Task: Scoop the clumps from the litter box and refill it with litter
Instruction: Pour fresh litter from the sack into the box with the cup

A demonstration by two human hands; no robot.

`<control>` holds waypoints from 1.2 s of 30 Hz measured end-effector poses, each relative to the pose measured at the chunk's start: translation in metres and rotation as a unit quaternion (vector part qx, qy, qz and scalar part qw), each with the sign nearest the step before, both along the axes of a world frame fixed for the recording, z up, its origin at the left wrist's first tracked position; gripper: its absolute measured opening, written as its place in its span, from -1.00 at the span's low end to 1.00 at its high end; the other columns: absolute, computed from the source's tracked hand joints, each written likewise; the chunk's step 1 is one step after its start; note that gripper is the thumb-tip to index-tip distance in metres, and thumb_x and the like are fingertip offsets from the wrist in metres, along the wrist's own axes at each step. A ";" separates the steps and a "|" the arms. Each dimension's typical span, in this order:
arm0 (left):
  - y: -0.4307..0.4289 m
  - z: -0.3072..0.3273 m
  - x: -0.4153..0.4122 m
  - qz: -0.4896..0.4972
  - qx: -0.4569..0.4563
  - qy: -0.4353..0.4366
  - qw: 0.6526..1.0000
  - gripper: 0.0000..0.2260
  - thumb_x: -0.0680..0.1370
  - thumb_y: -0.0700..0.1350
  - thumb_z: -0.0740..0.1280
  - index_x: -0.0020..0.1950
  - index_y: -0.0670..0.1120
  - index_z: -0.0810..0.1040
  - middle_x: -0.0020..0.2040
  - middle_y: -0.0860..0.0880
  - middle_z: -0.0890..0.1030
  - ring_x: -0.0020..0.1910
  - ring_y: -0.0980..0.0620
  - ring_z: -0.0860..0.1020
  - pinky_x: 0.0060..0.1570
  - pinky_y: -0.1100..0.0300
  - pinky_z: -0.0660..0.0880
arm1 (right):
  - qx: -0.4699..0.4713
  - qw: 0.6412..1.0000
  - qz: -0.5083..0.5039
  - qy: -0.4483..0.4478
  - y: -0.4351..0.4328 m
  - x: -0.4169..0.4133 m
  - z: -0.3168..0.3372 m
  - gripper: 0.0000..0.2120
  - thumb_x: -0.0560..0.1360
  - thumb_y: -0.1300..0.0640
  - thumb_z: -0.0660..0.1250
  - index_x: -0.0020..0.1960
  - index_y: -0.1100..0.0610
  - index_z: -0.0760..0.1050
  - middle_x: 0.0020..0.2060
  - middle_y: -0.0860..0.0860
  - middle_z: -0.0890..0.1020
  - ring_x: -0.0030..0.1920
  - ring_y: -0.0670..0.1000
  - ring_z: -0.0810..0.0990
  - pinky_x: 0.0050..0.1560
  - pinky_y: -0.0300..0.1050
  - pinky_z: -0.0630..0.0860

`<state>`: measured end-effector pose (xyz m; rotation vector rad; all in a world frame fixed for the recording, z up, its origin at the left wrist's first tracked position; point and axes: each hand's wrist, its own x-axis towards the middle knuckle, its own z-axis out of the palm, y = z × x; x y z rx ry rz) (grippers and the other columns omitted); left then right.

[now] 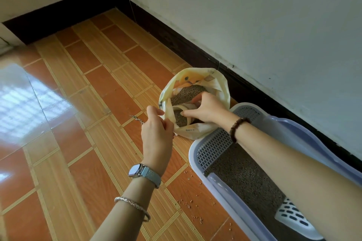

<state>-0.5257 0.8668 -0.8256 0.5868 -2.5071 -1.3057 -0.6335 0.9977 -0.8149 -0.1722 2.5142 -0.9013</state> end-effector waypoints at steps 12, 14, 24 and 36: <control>0.001 -0.002 0.000 0.004 -0.014 -0.001 1.000 -0.82 0.56 -0.32 0.23 0.00 -0.07 0.30 -0.45 -0.06 0.52 -0.46 -0.04 0.57 -0.34 -0.12 0.57 | -0.098 0.992 -0.062 -0.050 0.027 0.002 0.032 -0.39 0.30 -0.23 0.51 0.23 0.05 0.51 0.08 -0.06 0.56 0.08 -0.06 0.52 -0.02 -0.18 0.51; 0.001 -0.002 0.000 0.005 -0.017 -0.003 1.000 -0.82 0.56 -0.32 0.22 0.00 -0.06 0.30 -0.45 -0.06 0.53 -0.46 -0.06 0.57 -0.31 -0.14 0.57 | -0.112 0.990 -0.070 -0.049 0.028 0.002 0.033 -0.41 0.28 -0.26 0.51 0.18 0.02 0.53 0.06 -0.06 0.58 0.09 -0.06 0.54 0.05 -0.11 0.54; 0.005 0.001 -0.001 0.011 -0.008 -0.015 1.000 -0.86 0.59 -0.27 0.22 0.05 -0.08 0.30 -0.41 -0.06 0.55 -0.45 -0.02 0.57 -0.35 -0.09 0.58 | -0.286 0.935 -0.139 -0.158 0.047 0.010 0.039 -0.43 0.20 -0.12 0.60 0.06 0.20 0.63 -0.06 0.09 0.72 0.05 0.05 0.67 0.19 0.01 0.56; 0.029 0.001 0.030 0.032 0.009 0.016 0.999 -0.68 0.57 -0.20 0.30 0.25 -0.10 0.25 -0.22 0.02 0.56 -0.29 -0.03 0.60 -0.20 -0.04 0.57 | -0.348 0.904 -0.182 -0.171 0.119 0.046 0.062 -0.60 0.26 -0.06 0.51 -0.03 0.18 0.62 -0.15 0.14 0.72 -0.08 0.06 0.70 0.05 -0.04 0.61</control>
